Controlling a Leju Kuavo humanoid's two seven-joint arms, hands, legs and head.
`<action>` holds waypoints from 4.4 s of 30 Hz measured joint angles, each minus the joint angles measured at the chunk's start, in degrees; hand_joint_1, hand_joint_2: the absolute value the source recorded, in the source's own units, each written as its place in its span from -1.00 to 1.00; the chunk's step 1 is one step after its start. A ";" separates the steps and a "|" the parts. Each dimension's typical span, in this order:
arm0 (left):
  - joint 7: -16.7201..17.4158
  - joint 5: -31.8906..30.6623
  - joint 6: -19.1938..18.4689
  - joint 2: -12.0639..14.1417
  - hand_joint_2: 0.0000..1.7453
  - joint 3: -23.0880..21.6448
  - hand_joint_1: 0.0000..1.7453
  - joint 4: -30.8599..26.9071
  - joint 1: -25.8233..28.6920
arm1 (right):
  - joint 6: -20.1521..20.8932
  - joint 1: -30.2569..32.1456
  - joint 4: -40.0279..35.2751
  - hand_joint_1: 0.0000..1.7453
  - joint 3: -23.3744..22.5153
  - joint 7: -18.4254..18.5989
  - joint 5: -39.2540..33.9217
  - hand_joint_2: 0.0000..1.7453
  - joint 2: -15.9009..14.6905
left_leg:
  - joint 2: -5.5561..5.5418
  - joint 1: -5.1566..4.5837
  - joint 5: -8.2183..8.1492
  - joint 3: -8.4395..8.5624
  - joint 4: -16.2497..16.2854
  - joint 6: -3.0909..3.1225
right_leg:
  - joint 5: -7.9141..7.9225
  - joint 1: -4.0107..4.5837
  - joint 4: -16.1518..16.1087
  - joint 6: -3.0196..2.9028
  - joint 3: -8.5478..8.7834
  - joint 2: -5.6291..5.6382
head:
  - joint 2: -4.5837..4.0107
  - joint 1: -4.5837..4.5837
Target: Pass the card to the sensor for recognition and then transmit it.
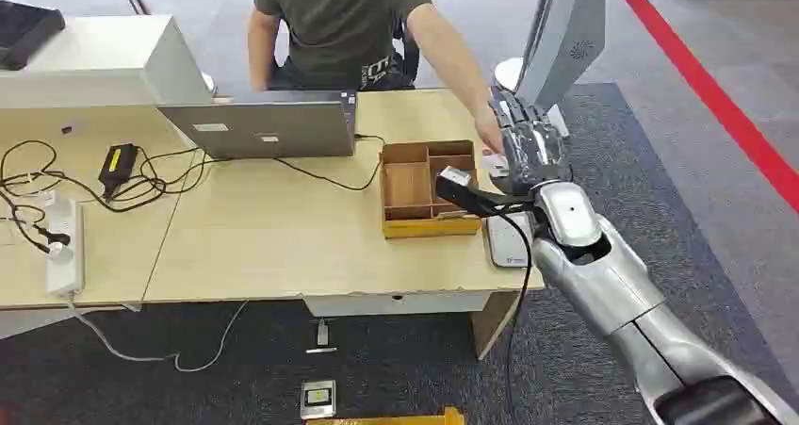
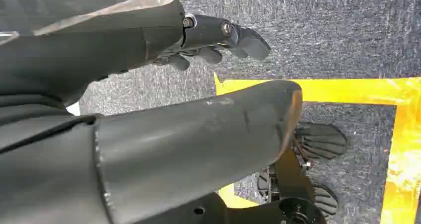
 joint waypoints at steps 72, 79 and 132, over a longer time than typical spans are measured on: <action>-0.07 1.33 1.49 0.09 -1.00 -1.79 -1.00 0.00 -0.60 | -0.59 2.10 20.94 1.00 2.62 -3.72 -4.88 1.00 3.61 | -0.01 0.00 0.00 -0.04 0.00 0.00 | 0.00 0.00 0.00 0.00 0.00 0.00 | 0.00 -0.02; -0.37 2.01 1.46 0.09 -1.00 -1.79 -1.00 0.02 0.23 | 0.03 1.70 23.98 1.00 2.80 -3.72 -5.31 1.00 4.83 | -0.01 0.00 0.00 -0.04 0.00 0.00 | 0.00 0.00 0.00 0.00 0.00 0.00 | 0.00 -0.02; -0.35 2.67 2.53 0.11 -1.00 -1.57 -1.00 0.09 1.18 | 0.99 2.79 28.50 1.00 -2.30 -3.56 -5.05 1.00 4.72 | 0.02 0.00 0.00 0.01 0.00 -0.01 | 0.00 0.00 -0.02 0.00 0.00 0.00 | 0.00 -0.02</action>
